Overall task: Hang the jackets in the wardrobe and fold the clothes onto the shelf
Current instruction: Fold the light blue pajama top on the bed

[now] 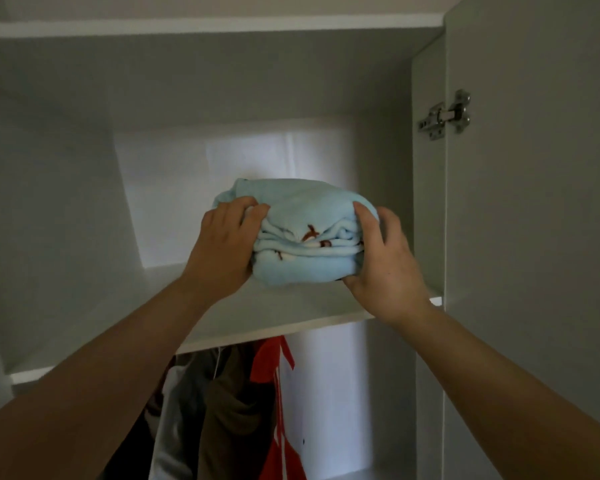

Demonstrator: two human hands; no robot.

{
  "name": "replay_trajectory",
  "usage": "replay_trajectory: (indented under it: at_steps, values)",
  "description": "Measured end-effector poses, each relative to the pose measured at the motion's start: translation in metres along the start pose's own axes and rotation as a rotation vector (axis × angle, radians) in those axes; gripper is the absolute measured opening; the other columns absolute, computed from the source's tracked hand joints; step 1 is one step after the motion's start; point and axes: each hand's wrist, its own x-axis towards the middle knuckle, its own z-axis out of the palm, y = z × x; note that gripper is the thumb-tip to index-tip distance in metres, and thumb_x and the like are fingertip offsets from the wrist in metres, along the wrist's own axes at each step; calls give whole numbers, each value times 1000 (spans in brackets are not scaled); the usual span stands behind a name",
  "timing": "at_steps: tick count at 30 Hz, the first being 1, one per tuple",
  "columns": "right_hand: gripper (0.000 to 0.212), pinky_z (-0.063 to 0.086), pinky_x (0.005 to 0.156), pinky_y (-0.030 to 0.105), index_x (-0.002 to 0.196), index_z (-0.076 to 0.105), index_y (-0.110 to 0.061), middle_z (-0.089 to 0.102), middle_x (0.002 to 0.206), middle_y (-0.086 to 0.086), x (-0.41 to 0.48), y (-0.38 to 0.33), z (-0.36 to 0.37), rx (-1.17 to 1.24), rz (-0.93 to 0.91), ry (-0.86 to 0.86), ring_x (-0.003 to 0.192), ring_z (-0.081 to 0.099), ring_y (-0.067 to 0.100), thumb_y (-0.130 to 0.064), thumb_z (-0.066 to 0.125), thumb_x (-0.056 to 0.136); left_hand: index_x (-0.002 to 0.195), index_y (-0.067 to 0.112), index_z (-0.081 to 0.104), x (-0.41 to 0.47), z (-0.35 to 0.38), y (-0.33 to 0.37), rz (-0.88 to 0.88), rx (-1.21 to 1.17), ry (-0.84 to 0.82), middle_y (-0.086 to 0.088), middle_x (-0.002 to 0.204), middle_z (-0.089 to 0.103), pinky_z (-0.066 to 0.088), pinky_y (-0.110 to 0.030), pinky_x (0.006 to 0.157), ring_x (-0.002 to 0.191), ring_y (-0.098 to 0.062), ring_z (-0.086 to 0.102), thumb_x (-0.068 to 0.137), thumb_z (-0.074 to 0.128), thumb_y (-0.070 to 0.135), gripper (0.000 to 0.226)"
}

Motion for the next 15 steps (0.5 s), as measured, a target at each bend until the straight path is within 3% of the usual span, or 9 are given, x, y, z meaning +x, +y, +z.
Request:
replay_trajectory:
  at_steps: [5,15]
  values:
    - [103,55,75,46,151,18,-25,28,148,13,55,34,44,-88,0,-12,122,46,40,-25,82,71,124,2,58,36,64,-34,2,-24,-28,-23,124,55,40,-45,82,101,-39,56,78,75,11,51]
    - [95,54,70,46,148,18,-28,24,151,16,165,71,128,-248,27,80,130,39,42,-16,75,74,129,3,50,108,176,-120,19,-35,106,-24,124,54,39,-47,86,105,-39,54,80,64,0,51]
